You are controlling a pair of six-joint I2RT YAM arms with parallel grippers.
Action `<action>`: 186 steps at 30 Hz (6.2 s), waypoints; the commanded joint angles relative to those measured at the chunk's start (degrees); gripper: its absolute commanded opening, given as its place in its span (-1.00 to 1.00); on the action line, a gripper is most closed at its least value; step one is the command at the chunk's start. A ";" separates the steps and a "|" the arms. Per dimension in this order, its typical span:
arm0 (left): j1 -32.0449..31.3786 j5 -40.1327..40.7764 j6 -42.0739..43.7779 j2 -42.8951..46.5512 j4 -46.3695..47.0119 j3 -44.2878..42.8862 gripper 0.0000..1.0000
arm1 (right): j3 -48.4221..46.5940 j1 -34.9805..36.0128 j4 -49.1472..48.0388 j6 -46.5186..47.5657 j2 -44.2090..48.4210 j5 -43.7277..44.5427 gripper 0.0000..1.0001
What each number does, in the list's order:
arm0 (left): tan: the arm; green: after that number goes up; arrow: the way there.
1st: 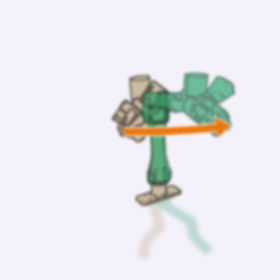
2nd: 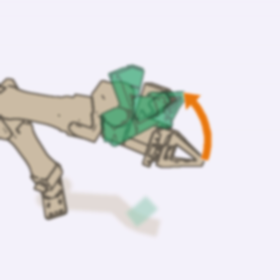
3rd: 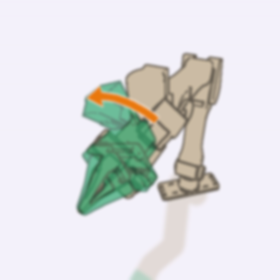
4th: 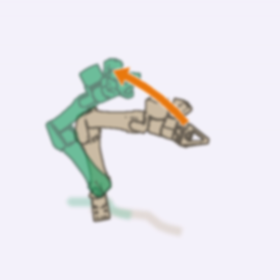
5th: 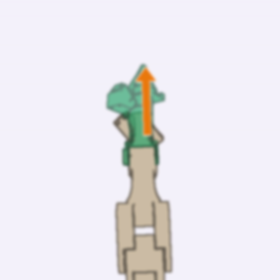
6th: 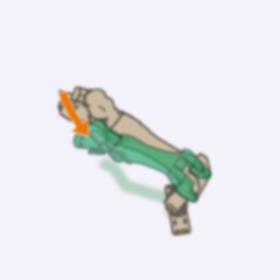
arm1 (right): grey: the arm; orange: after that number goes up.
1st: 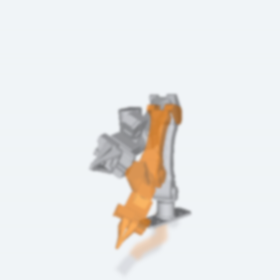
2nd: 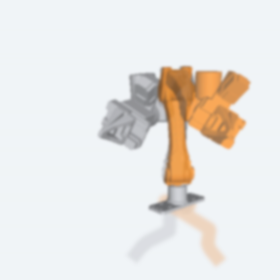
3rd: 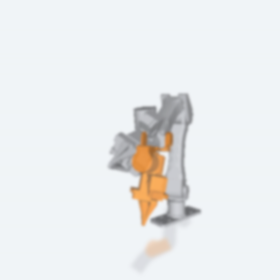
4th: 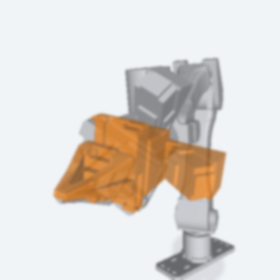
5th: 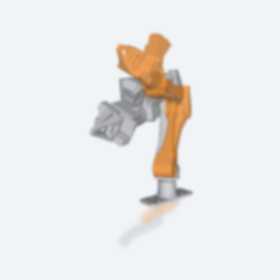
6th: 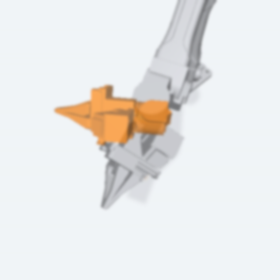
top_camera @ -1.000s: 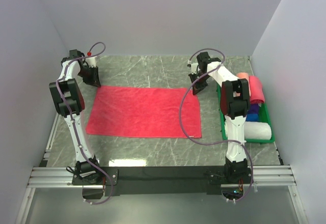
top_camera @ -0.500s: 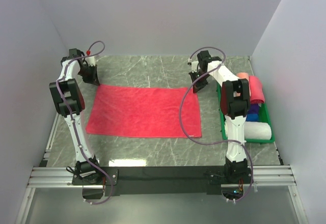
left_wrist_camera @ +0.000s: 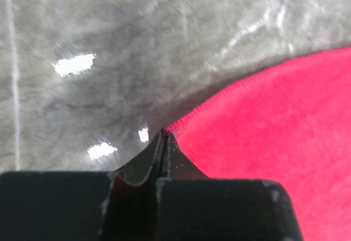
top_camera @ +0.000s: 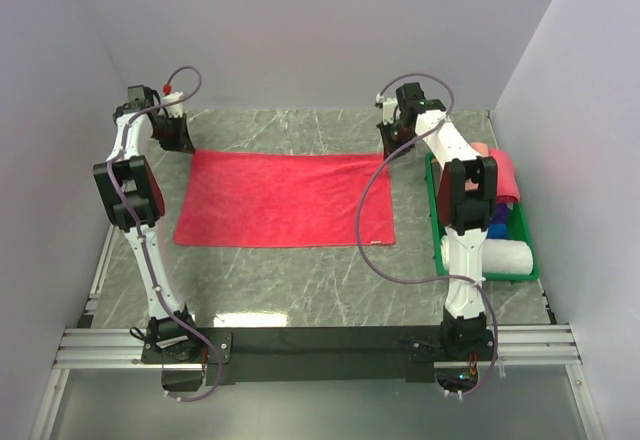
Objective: Roll the towels
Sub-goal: Fold the towel
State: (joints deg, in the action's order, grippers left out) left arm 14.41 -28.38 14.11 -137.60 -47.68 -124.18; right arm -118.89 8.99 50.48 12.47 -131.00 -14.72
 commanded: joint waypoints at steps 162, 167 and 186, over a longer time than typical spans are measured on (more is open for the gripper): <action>10.37 -3.19 18.67 37.32 1.62 57.99 -0.53 | 41.01 6.65 -0.47 3.52 20.78 -4.89 -0.35; 10.63 3.58 19.20 37.41 3.82 63.61 -0.58 | 45.40 7.18 -3.28 4.49 20.35 2.48 -0.31; 14.59 -4.22 19.83 44.42 -4.18 59.85 -0.39 | 39.00 6.56 -2.14 -5.68 26.50 -0.14 -0.13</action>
State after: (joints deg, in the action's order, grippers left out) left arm 29.17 -27.90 34.00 -98.28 -49.28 -61.04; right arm -77.01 16.97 47.94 11.73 -108.38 -14.33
